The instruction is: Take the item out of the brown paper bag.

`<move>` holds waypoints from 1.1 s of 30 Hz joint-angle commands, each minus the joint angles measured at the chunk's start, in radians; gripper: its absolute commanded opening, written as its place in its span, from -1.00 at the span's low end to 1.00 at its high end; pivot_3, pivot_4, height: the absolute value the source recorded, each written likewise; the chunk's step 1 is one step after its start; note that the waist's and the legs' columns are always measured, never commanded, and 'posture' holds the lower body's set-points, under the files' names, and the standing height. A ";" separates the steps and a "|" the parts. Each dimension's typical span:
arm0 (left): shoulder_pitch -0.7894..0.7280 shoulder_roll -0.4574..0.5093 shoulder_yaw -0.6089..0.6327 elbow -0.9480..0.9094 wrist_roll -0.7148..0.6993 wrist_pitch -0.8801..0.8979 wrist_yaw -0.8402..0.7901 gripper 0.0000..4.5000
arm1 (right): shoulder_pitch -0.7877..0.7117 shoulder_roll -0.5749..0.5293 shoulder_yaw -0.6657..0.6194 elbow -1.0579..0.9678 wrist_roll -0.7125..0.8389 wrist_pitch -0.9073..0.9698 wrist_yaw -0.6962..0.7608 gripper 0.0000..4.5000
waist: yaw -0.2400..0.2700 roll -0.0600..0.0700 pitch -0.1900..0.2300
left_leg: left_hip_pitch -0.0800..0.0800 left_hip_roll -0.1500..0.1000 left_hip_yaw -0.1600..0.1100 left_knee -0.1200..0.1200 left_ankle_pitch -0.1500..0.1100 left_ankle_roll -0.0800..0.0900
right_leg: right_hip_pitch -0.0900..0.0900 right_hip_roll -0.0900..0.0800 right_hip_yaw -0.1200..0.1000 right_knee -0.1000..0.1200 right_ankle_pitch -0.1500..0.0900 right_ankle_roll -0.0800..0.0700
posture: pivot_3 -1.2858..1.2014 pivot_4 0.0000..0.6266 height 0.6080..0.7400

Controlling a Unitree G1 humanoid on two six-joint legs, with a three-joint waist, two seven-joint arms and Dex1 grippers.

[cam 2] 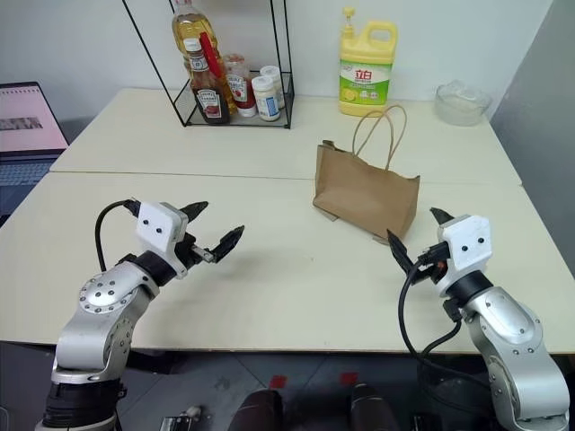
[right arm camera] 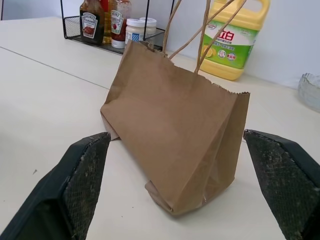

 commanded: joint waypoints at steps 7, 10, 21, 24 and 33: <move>-0.007 0.017 0.017 -0.027 -0.017 -0.019 -0.012 0.99 | -0.002 -0.010 -0.001 -0.031 -0.005 -0.022 -0.002 1.00 | 0.000 0.000 0.000 | 0.000 0.000 0.000 0.000 0.000 0.000 | 0.000 0.000 0.000 0.000 0.000 0.000 | 0.03 -0.52 1.00; -0.008 0.017 0.016 -0.032 -0.019 -0.016 -0.010 0.99 | 0.003 -0.009 0.002 -0.024 -0.009 -0.032 0.002 1.00 | 0.000 0.000 0.000 | 0.000 0.000 0.000 0.000 0.000 0.000 | 0.000 0.000 0.000 0.000 0.000 0.000 | 0.03 -0.52 1.00; -0.072 0.031 0.057 -0.029 -0.149 0.035 -0.066 0.99 | 0.037 -0.010 0.003 -0.016 -0.012 -0.065 0.023 1.00 | 0.000 0.000 0.000 | 0.000 0.000 0.000 0.000 0.000 0.000 | 0.000 0.000 0.000 0.000 0.000 0.000 | 0.03 -0.52 1.00; -0.089 0.038 0.061 -0.043 -0.191 0.036 -0.100 0.99 | 0.038 -0.011 0.005 -0.020 -0.007 -0.063 0.028 1.00 | 0.000 0.000 0.000 | 0.000 0.000 0.000 0.000 0.000 0.000 | 0.000 0.000 0.000 0.000 0.000 0.000 | 0.03 -0.52 1.00; -0.164 0.104 0.039 -0.026 -0.271 0.091 -0.211 0.99 | -0.063 -0.052 -0.022 -0.086 0.084 0.105 0.010 1.00 | 0.000 0.000 0.000 | 0.000 0.000 -0.001 0.000 0.000 0.000 | 0.000 0.000 -0.001 0.000 0.000 0.000 | 0.03 -0.52 1.00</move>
